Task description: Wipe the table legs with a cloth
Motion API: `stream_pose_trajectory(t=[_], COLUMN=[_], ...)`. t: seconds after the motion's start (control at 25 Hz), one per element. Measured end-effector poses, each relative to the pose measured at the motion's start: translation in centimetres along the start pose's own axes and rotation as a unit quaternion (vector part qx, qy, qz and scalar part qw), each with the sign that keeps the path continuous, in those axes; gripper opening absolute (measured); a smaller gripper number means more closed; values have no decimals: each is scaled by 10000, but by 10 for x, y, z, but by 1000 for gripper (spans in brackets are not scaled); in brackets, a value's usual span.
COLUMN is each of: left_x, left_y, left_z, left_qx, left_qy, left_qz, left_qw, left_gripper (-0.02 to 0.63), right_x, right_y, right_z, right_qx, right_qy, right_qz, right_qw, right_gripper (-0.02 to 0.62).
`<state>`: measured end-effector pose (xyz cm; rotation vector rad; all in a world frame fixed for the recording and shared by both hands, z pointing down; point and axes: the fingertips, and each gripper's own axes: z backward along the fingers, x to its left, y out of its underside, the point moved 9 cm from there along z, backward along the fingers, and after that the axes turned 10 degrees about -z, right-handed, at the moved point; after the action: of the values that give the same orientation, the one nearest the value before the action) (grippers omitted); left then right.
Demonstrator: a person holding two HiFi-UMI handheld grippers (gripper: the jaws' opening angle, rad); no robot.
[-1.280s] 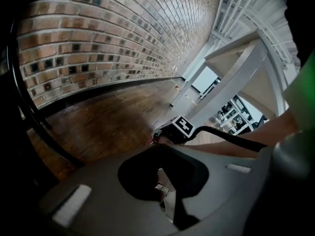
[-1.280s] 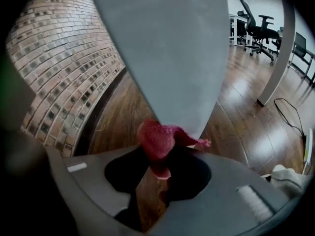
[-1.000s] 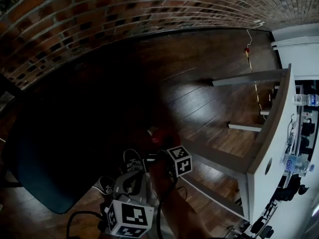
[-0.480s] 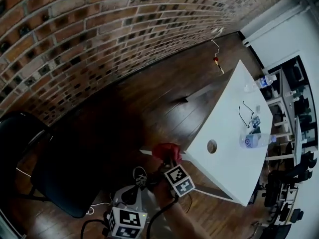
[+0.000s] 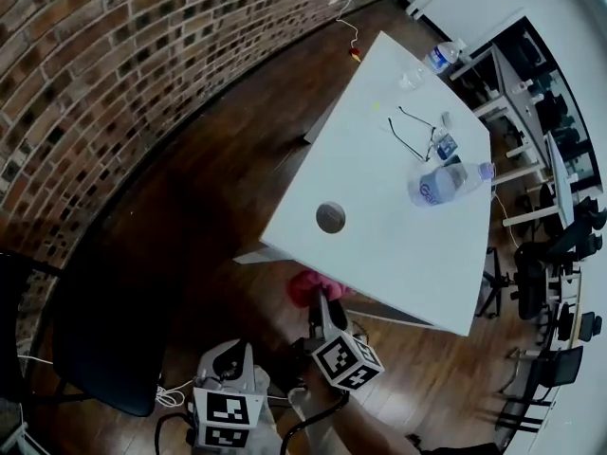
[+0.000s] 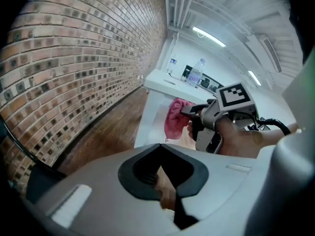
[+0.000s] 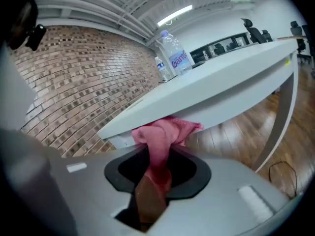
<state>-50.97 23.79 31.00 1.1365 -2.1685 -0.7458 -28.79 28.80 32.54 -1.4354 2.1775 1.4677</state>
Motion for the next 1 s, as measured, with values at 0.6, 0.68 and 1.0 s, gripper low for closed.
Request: stream_pose_trajectory(t=[0.6, 0.68, 1.0], left_x=[-247, -285, -390], left_y=[-50, -59, -95], left_z=[-120, -126, -143], left_qx=[345, 227, 564], left_qy=[909, 1037, 1395], left_qz=[-1234, -1211, -1337], left_qw=[9876, 9870, 9795], left_gripper=[0, 0, 0], right_x=[-248, -281, -333], right_y=[-135, -155, -197], right_z=[125, 147, 184], right_qx=[-432, -364, 346], right_qy=[422, 475, 276], right_qz=[560, 652, 877], right_qw=[9966, 9961, 9952], right_gripper=[110, 109, 106])
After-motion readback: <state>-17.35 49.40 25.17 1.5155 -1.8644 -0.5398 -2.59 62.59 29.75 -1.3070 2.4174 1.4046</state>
